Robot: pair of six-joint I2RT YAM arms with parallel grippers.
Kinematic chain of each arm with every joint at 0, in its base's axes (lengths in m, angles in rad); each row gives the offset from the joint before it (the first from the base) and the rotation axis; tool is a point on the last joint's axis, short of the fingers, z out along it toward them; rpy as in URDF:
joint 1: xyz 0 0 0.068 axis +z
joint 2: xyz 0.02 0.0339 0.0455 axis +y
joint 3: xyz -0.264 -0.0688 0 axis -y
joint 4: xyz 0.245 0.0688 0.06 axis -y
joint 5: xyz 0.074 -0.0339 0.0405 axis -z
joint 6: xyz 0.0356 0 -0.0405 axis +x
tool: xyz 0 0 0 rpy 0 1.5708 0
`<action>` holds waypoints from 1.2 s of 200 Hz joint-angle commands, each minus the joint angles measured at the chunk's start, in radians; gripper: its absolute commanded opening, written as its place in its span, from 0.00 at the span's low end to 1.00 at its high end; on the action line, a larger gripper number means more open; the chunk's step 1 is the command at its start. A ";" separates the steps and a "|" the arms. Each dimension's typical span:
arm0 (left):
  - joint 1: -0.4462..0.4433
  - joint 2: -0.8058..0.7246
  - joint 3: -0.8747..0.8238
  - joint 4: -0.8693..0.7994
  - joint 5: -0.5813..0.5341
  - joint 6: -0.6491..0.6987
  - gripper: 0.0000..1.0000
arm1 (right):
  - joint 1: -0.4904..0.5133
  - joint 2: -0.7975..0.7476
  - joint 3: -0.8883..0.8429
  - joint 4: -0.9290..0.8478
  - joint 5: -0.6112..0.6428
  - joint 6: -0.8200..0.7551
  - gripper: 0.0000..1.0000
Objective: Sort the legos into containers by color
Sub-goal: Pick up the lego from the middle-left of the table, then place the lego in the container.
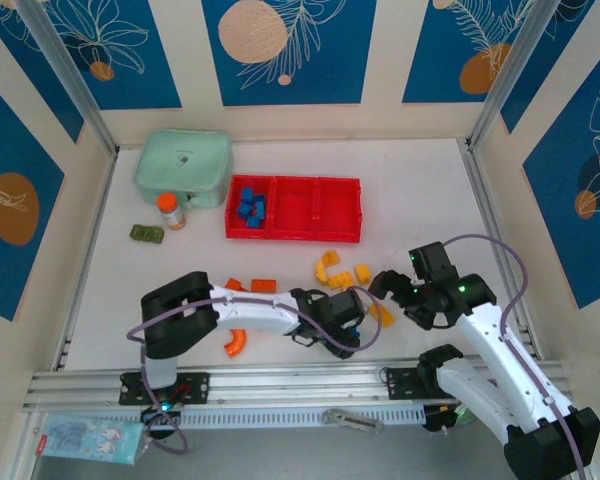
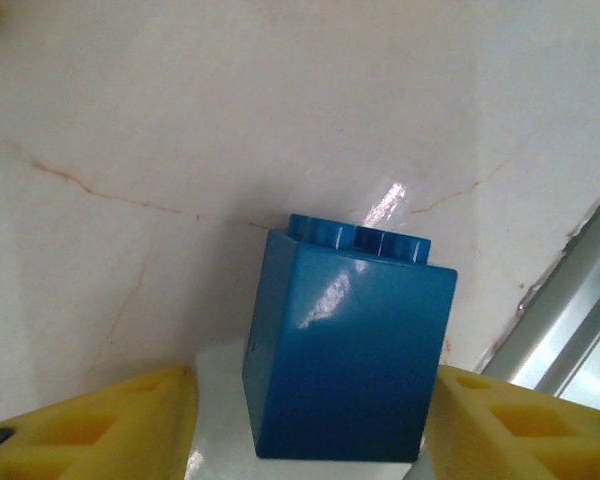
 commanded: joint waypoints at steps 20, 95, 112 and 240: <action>-0.006 0.027 0.018 0.031 -0.023 0.020 0.55 | -0.014 -0.008 -0.016 0.011 -0.025 -0.003 0.99; -0.002 0.016 -0.004 0.057 -0.042 0.026 0.33 | -0.027 -0.017 0.000 -0.002 -0.035 -0.016 0.99; -0.002 -0.010 -0.018 0.059 -0.054 0.029 0.27 | -0.029 -0.015 0.008 0.007 -0.049 -0.025 0.99; 0.302 -0.425 -0.128 -0.100 -0.145 -0.025 0.20 | 0.059 0.115 0.124 0.211 -0.205 -0.137 0.99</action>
